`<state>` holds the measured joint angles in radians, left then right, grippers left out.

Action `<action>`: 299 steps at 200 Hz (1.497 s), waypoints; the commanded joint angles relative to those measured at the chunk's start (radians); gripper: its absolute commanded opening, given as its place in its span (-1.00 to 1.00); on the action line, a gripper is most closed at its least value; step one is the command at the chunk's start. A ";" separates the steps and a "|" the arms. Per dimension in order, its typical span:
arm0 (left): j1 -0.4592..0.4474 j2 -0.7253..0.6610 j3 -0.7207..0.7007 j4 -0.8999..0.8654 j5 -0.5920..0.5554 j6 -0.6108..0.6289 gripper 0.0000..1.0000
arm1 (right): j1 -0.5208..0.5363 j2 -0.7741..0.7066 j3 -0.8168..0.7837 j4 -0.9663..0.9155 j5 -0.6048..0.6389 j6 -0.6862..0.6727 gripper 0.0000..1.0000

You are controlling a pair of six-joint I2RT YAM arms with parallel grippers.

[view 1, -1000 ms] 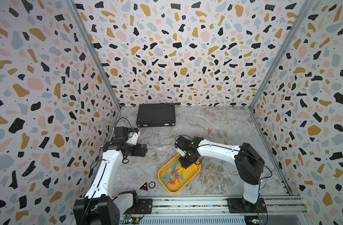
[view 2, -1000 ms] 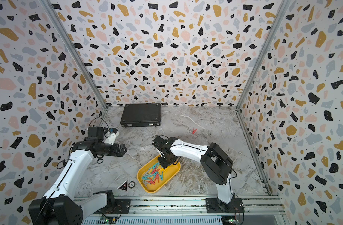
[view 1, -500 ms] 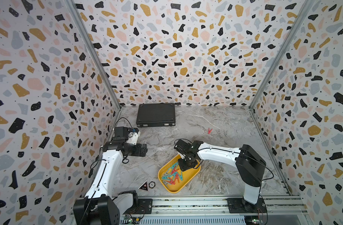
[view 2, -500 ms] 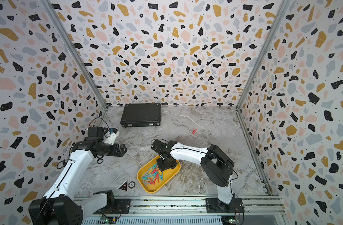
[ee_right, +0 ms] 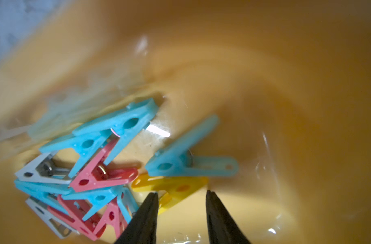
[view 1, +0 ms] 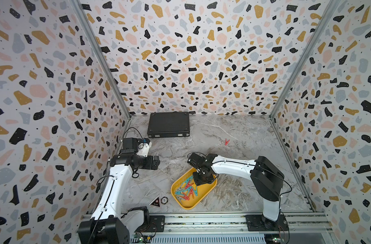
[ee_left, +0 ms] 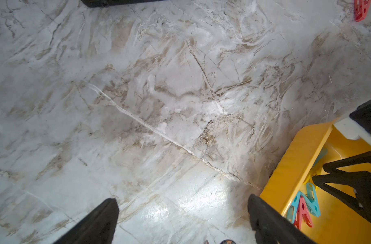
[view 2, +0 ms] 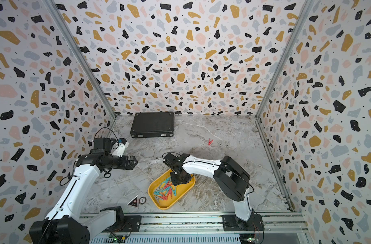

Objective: Take the clothespins out of the storage box
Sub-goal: Pick up the clothespin from the storage box.

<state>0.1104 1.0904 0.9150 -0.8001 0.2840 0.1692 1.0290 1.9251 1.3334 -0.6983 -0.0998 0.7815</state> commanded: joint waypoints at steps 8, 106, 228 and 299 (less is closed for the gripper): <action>0.005 -0.020 -0.002 0.012 0.024 0.011 1.00 | 0.009 0.024 0.010 -0.024 0.011 0.038 -0.15; 0.005 -0.026 -0.004 0.010 0.032 0.014 0.99 | 0.023 0.019 0.017 -0.036 0.052 0.014 -0.54; 0.006 -0.006 -0.008 0.013 0.035 0.016 0.99 | 0.043 -0.239 0.001 -0.126 0.204 -0.139 -1.00; 0.006 0.019 -0.002 0.009 0.029 0.018 1.00 | -0.226 -0.473 -0.045 -0.230 0.211 -0.323 -1.00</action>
<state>0.1112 1.1069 0.9150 -0.8005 0.3058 0.1726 0.9424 1.5005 1.3231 -0.8337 0.0998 0.5610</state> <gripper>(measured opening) 0.997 0.071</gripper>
